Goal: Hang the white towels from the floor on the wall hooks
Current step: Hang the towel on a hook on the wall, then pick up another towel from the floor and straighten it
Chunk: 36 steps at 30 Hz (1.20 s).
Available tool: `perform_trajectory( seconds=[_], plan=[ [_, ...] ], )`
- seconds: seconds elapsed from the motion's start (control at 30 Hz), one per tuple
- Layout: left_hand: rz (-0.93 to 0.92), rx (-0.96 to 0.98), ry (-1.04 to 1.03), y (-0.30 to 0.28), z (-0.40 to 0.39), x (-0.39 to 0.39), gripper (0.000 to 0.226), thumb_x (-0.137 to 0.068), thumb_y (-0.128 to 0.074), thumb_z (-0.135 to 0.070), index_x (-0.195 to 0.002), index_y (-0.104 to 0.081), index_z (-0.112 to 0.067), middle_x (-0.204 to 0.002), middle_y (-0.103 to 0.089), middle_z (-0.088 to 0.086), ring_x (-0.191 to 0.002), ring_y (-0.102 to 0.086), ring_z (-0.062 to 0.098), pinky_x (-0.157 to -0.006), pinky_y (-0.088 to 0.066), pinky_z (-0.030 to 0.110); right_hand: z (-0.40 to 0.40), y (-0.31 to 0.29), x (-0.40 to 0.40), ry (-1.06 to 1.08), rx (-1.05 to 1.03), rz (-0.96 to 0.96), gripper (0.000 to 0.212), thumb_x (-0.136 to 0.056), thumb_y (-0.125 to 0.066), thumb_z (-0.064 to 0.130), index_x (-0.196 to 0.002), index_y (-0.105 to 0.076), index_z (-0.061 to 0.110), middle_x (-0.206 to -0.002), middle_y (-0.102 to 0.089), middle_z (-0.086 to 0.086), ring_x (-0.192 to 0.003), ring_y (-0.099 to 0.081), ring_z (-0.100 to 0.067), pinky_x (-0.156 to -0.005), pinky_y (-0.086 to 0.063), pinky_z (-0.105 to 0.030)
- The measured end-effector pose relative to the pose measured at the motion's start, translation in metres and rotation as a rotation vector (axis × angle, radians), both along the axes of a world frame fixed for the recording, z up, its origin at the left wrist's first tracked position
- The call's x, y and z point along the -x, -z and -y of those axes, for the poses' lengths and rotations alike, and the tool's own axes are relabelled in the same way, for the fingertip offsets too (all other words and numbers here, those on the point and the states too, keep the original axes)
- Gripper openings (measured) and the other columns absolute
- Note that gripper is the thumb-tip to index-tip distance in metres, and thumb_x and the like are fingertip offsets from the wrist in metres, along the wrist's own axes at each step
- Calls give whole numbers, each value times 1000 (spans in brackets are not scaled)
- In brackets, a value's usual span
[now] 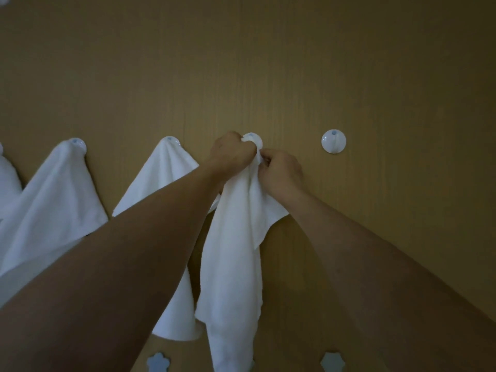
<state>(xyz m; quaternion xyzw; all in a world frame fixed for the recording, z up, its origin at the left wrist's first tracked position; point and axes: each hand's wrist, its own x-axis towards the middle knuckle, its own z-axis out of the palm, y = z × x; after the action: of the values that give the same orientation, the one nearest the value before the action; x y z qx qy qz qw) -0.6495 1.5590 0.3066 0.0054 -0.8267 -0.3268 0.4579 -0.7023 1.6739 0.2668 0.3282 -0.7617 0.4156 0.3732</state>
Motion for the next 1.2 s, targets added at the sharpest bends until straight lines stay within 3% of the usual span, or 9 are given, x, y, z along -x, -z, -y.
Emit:
perform_trajectory(
  seconds=[0.07,0.17,0.37,0.43,0.53,0.7,0.83,1.07,1.2],
  plan=[
    [-4,-142,92,10,-1,-3,21,-78,-54,-25,-82,-65,-7,-78,-64,4,-74,-64,21,-60,-49,32,2,6,-3,-38,18,24,30,-95,-39,33,-74,-60,28,-70,-61,10,-64,-57,-11,-51,-34,-26],
    [-21,-363,265,28,-7,-7,21,-82,-60,-20,-99,-66,-10,-85,-69,5,-80,-68,20,-63,-53,31,11,27,-3,-97,80,-8,27,-93,-37,35,-72,-53,28,-70,-57,10,-63,-52,-7,-53,-32,-25],
    [-115,-308,64,111,-19,-13,28,-93,-50,-54,-104,-58,-29,-95,-63,-10,-96,-62,14,-84,-49,30,17,94,-1,-30,111,47,61,-82,-16,59,-107,-61,26,-92,-51,1,-86,-53,-19,-71,-45,-35],
    [-131,-253,50,142,-21,-19,45,-93,-48,-58,-122,-56,-25,-113,-64,-6,-107,-60,13,-92,-48,31,13,115,-4,-42,142,101,56,-94,-21,56,-123,-58,27,-104,-53,0,-88,-52,-14,-77,-46,-30],
    [-91,-279,32,184,-21,-29,60,-91,-47,-64,-136,-49,-24,-126,-61,-5,-116,-57,13,-101,-47,37,7,146,-18,-10,90,95,49,-103,-34,43,-150,-35,28,-118,-48,0,-98,-48,-12,-84,-39,-25],
    [25,-307,3,283,-14,-49,58,-92,-48,-62,-131,-51,-20,-122,-62,-2,-114,-59,16,-96,-48,37,2,228,-42,56,3,100,50,-103,-39,30,-152,-34,23,-125,-53,-12,-110,-52,-25,-93,-38,-31],
    [262,-287,-94,400,-6,-63,51,-93,-52,-53,-127,-53,-15,-116,-65,8,-105,-61,22,-86,-48,33,-4,352,-58,105,-42,209,43,-95,-53,21,-137,-55,12,-121,-59,-19,-114,-52,-34,-98,-38,-36],
    [858,-281,-171,683,-4,-135,53,-93,-54,-50,-133,-52,-16,-126,-60,10,-112,-58,28,-92,-46,34,-50,643,-125,171,-508,778,45,-100,-47,27,-144,-48,18,-138,-54,-12,-124,-49,-30,-103,-39,-36],
    [1080,-341,-173,819,-14,-169,48,-91,-58,-45,-131,-53,-19,-126,-59,9,-113,-57,26,-88,-42,31,-78,785,-161,162,-667,1016,35,-99,-44,25,-127,-61,12,-122,-63,-15,-116,-56,-34,-94,-46,-41]
  ],
)
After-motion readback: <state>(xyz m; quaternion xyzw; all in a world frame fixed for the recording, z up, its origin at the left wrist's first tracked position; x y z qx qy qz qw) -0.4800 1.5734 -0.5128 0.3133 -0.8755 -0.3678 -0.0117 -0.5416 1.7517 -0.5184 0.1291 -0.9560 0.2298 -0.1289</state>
